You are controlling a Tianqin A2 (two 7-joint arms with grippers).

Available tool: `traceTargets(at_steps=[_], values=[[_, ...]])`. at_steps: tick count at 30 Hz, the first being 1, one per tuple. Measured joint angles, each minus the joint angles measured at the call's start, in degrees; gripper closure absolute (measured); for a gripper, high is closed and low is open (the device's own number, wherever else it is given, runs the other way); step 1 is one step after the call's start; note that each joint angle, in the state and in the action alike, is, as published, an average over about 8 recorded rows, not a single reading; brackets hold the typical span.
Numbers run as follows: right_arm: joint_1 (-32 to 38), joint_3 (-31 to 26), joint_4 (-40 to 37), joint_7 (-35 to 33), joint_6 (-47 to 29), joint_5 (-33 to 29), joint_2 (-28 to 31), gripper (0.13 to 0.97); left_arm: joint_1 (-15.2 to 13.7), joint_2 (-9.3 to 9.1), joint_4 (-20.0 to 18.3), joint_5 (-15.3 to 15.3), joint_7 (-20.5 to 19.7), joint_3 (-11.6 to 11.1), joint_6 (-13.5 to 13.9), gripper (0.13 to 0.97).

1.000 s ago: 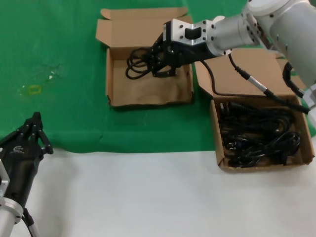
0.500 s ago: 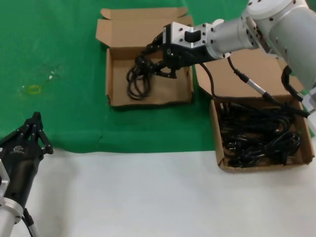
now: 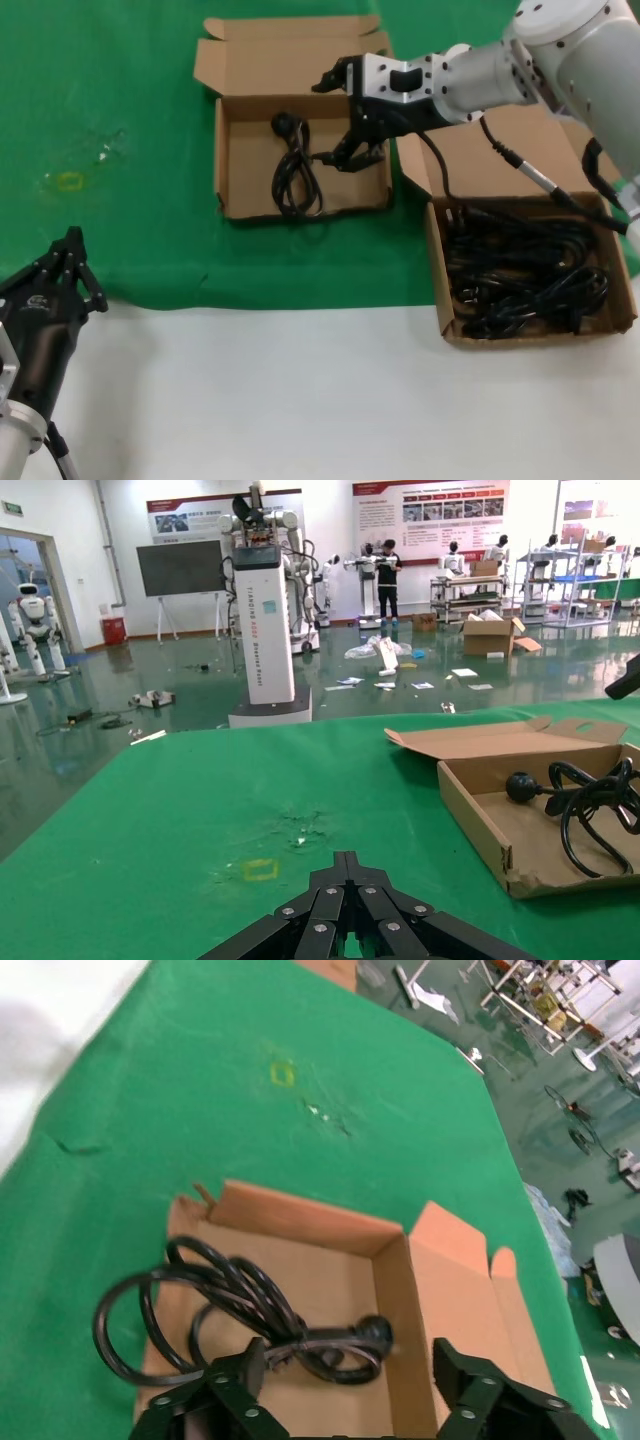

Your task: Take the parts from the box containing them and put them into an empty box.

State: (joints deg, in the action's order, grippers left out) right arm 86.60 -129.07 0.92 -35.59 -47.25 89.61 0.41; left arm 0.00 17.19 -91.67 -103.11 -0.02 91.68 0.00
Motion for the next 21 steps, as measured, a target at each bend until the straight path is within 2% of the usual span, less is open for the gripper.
traceTargets(at_steps=[4, 12, 21], values=[[0.01, 1.31, -0.18, -0.64, 1.19, -1.19, 0.31, 0.584, 0.0, 0.0, 0.0, 0.0, 0.0, 0.0, 0.0, 0.953], [0.43, 5.39, -0.15, -1.45, 1.34, -0.42, 1.23, 0.368, 0.0, 0.0, 0.0, 0.0, 0.0, 0.0, 0.0, 0.953], [0.48, 5.94, -0.12, -1.56, 1.2, -0.14, 1.36, 0.218, 0.0, 0.0, 0.0, 0.0, 0.0, 0.0, 0.0, 0.926]])
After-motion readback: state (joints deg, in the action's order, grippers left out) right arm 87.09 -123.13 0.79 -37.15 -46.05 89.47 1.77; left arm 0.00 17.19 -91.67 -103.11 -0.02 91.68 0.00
